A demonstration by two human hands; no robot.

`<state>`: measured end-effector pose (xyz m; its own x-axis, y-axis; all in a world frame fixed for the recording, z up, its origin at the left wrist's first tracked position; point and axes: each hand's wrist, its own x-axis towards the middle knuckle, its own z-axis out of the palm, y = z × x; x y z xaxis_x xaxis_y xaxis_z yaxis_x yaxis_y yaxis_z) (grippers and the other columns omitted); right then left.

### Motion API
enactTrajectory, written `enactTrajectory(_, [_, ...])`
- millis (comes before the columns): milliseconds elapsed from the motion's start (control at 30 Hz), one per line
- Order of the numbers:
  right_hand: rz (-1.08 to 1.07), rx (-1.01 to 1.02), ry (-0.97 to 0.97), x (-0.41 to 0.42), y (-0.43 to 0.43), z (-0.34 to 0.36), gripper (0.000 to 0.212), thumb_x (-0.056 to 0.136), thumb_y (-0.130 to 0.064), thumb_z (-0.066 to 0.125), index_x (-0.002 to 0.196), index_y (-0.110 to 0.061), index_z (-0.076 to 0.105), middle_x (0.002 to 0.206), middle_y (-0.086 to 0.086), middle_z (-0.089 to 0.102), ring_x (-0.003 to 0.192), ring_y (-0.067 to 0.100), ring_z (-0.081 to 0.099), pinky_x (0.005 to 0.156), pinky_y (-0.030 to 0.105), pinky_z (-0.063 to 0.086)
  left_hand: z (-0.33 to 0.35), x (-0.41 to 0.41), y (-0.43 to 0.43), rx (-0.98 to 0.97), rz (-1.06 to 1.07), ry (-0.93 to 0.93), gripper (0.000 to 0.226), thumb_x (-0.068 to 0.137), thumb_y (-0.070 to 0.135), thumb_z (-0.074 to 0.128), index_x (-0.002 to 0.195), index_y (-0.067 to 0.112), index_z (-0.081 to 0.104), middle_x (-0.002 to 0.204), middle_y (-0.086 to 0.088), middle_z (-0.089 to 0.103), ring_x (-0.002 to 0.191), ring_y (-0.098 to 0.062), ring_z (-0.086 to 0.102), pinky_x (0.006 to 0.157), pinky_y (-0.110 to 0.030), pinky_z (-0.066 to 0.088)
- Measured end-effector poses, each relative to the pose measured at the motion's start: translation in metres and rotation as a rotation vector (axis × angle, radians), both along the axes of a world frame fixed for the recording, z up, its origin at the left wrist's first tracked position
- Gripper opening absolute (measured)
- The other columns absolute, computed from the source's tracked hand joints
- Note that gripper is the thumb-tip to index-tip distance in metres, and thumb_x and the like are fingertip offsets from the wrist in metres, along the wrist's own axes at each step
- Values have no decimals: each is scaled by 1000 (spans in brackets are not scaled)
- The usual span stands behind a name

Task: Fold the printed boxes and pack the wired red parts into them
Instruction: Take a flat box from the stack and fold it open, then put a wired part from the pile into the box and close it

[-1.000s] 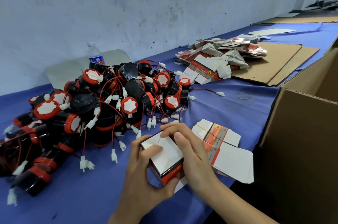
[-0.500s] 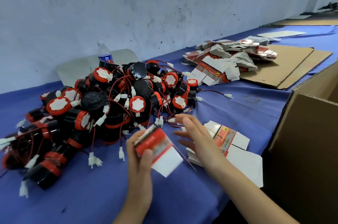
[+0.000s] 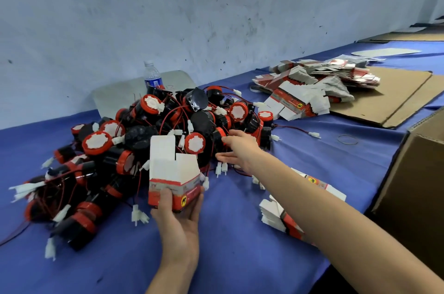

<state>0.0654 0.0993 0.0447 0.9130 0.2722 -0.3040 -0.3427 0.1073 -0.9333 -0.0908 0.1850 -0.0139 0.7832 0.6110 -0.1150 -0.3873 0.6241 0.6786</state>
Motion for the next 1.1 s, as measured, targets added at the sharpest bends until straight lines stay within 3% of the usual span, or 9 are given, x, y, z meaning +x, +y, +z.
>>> enactTrajectory(133, [68, -161, -8, 14, 10, 5, 23, 92, -13, 61, 115, -16, 57, 126, 9, 53, 73, 25, 60, 66, 36, 58, -5, 3, -1, 191, -42, -54, 71, 79, 23, 67, 143, 28, 37, 128, -3, 63, 106, -22, 67, 87, -36, 56])
enactTrajectory(300, [135, -369, -223, 13, 20, -2, 30, 82, -17, 73, 74, -17, 44, 78, 3, 52, 69, 18, 50, 55, 29, 46, -11, 2, 0, 420, -40, 80, 79, 58, 45, 72, 130, 18, 52, 113, 4, 69, 110, -17, 63, 91, -35, 48])
enactTrajectory(367, [151, -350, -275, 9, 21, -8, 36, 81, -16, 75, 73, -17, 40, 74, 3, 47, 64, 17, 44, 52, 28, 41, -13, 4, 2, 441, -36, 115, 85, 57, 32, 86, 131, 12, 50, 121, -4, 64, 116, -22, 59, 92, -34, 46])
enactTrajectory(500, [2, -345, -504, -4, 9, -14, 36, 79, -21, 72, 91, -17, 39, 81, -3, 44, 67, 14, 42, 56, 26, 37, -14, 5, 5, 487, -2, 133, 68, 68, 22, 79, 126, 20, 43, 125, -4, 57, 115, -16, 58, 90, -31, 49])
enactTrajectory(600, [-165, -225, -695, -19, -12, -8, 38, 76, -20, 71, 100, -21, 41, 89, -11, 50, 74, 6, 49, 64, 17, 42, -15, 5, 2, 627, 10, 124, 69, 72, 11, 81, 127, 24, 40, 116, 7, 59, 93, 8, 62, 69, -9, 50])
enactTrajectory(700, [-165, -17, -748, -32, -37, 11, 37, 76, -13, 69, 101, -27, 45, 101, -4, 57, 83, 16, 56, 80, 40, 53, -15, 4, -1, 701, -12, 126, 67, 76, -6, 74, 123, 29, 42, 112, 16, 61, 95, 9, 62, 71, -8, 51])
enactTrajectory(767, [-112, 139, -720, -39, -51, 24, 41, 76, -8, 68, 105, -29, 46, 106, 4, 59, 85, 22, 59, 76, 49, 57, -17, 3, -2, 721, -24, 141, 68, 75, -7, 74, 117, 37, 42, 111, 23, 61, 101, 10, 60, 71, -8, 50])
enactTrajectory(933, [46, 620, -335, -52, -67, 40, 24, 89, -5, 59, 112, -12, 58, 105, 16, 61, 83, 27, 66, 66, 34, 59, -23, 0, 2, 788, -75, 180, 79, 73, 0, 79, 137, 23, 39, 127, 9, 59, 112, 2, 57, 77, -9, 47])
enactTrajectory(1100, [57, 757, -215, -62, -67, 47, 28, 85, -13, 55, 112, -6, 58, 99, 12, 66, 82, 19, 66, 68, 22, 56, -27, 1, 3, 829, -138, 158, 91, 73, -1, 80, 143, 28, 31, 133, 10, 54, 117, 0, 55, 76, -10, 49])
